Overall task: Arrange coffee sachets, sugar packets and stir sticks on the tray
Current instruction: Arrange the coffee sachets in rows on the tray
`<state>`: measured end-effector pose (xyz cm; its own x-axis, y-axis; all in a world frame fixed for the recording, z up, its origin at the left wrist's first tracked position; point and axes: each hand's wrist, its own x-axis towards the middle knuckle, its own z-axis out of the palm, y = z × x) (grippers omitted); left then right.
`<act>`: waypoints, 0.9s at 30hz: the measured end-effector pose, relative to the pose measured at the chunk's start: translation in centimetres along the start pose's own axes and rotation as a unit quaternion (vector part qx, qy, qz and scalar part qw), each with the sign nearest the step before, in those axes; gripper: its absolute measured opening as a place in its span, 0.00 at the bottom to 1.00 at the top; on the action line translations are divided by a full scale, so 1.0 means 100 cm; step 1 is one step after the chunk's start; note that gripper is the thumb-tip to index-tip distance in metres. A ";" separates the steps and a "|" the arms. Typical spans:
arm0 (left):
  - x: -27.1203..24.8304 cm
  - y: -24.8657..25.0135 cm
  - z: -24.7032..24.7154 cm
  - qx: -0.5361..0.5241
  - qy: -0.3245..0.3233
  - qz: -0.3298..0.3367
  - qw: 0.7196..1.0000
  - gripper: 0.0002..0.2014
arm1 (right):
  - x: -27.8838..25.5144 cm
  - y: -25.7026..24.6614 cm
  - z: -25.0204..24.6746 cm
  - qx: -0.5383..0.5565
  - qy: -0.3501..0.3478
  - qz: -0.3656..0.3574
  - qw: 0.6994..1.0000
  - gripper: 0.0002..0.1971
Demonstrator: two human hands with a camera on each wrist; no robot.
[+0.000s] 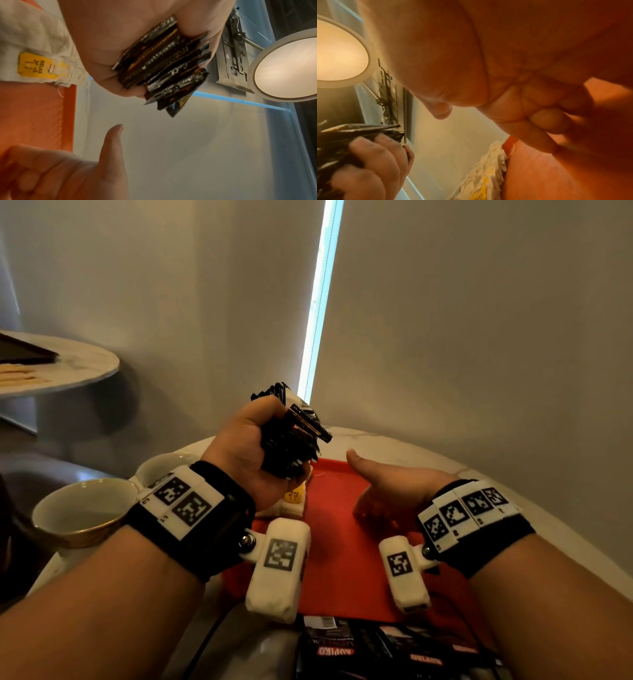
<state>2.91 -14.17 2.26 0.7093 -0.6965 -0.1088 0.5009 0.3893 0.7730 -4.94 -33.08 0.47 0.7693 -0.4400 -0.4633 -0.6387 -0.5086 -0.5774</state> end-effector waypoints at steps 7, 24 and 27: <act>0.003 -0.003 -0.003 -0.005 0.003 -0.005 1.000 0.15 | -0.002 0.006 -0.007 -0.066 -0.016 -0.021 0.997 0.31; 0.024 -0.022 -0.009 0.002 -0.093 -0.035 0.995 0.18 | 0.008 -0.020 0.008 0.229 0.030 -0.475 0.849 0.24; 0.028 -0.024 -0.010 -0.004 -0.099 -0.019 0.995 0.14 | 0.010 -0.019 0.016 0.201 0.018 -0.466 0.861 0.29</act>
<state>4.15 -16.43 -0.57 0.5776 -0.8162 -0.0118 0.5299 0.3639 0.7660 -2.98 -31.39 0.05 0.9385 -0.0060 0.3452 0.3202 -0.3593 -0.8766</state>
